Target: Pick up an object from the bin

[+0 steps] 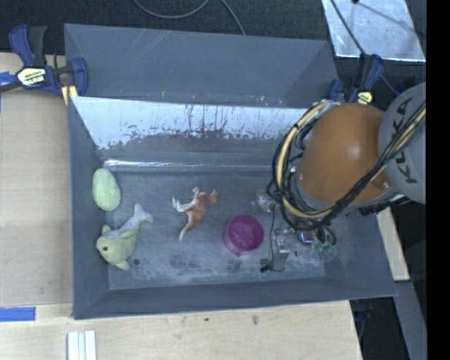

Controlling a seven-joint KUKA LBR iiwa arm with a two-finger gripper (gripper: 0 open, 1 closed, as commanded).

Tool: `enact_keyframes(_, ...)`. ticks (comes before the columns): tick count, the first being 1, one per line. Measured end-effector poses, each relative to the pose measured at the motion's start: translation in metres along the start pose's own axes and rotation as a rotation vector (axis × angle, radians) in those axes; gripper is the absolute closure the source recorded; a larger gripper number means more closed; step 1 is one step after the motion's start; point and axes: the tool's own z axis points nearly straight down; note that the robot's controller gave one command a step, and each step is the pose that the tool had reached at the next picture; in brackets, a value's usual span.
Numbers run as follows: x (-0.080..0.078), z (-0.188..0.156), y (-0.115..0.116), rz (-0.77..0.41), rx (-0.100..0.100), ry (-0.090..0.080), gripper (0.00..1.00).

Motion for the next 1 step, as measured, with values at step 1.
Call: enact_keyframes(1,-0.0019,-0.0043,0.0000,0.000,0.000,-0.009,0.00)
